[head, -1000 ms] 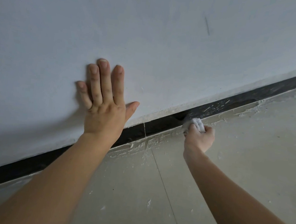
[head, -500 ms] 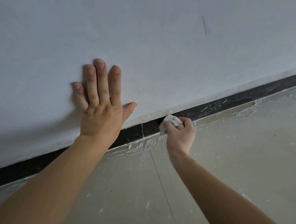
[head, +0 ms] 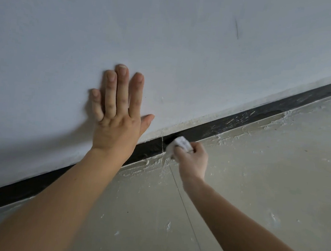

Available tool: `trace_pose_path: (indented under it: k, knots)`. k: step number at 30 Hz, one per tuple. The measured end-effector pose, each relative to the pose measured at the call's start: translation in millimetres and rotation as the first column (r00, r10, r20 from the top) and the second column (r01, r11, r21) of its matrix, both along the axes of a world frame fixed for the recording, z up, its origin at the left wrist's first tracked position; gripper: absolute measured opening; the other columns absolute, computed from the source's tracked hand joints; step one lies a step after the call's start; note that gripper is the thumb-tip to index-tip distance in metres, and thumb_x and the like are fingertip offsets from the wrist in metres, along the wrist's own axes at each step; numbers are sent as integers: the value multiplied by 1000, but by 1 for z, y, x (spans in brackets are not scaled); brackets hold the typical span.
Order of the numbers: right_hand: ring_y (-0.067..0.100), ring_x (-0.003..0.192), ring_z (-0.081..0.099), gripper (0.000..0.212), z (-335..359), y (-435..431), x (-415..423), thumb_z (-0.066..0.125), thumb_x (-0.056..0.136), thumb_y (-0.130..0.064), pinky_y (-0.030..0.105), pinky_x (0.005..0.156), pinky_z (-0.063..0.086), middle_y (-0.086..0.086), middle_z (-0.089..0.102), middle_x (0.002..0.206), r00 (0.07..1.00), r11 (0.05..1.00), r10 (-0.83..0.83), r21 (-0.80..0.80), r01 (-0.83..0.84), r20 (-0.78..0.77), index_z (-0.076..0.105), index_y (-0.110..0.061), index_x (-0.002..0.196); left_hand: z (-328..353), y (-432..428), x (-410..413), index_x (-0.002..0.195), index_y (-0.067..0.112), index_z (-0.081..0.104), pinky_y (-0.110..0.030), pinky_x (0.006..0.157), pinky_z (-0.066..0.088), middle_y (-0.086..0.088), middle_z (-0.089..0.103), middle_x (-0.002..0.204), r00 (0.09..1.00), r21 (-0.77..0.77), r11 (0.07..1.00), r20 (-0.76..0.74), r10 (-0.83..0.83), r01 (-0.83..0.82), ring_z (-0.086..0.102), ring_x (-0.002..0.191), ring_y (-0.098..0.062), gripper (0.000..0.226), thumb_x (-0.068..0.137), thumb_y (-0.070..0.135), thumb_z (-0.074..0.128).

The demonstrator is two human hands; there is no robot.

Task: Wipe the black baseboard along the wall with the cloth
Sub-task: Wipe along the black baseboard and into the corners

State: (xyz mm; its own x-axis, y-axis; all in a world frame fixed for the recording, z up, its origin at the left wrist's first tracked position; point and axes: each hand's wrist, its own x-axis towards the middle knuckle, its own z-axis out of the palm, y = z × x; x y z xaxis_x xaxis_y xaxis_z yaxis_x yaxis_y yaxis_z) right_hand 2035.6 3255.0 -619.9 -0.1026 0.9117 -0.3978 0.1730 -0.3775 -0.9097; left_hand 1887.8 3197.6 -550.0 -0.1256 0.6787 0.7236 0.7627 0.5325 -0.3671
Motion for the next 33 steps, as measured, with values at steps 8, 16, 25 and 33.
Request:
trace_pose_path:
  k: [8, 16, 25, 33]
  knots:
    - [8, 62, 54, 17, 12, 51, 22, 64, 76, 4, 14, 51, 45, 0, 60, 71, 986, 986, -166, 29, 165, 24, 61, -5, 90, -4, 6, 5, 150, 4, -15, -49, 111, -19, -21, -35, 148, 999, 47, 999, 41, 5, -7, -33, 138, -32, 102, 90, 58, 48]
    - [12, 60, 54, 14, 11, 66, 49, 66, 77, -1, 12, 42, 41, 4, 60, 72, 962, 983, -183, 46, 177, 201, 61, -6, 89, 16, 57, 56, 151, 17, -16, -43, 116, -9, -15, -9, 152, 918, 71, 950, 246, -311, 303, -33, 138, -24, 108, 82, 40, 65]
    - [20, 62, 51, 20, -15, 57, 26, 64, 72, 8, 40, 64, 58, 8, 58, 66, 993, 989, -80, -131, 68, -88, 53, -9, 76, -6, 110, 80, 153, 12, -7, -41, 113, -17, -16, -33, 150, 985, 30, 988, 77, -156, 155, -30, 139, -28, 99, 86, 52, 53]
    - [21, 72, 62, 15, -22, 100, 54, 64, 76, 7, 41, 72, 62, 10, 63, 72, 972, 972, -221, -103, 213, -79, 62, -8, 77, -13, 117, 79, 153, 10, -6, -43, 113, -17, -21, -30, 151, 998, 32, 997, -28, -62, 63, -30, 140, -30, 97, 88, 58, 48]
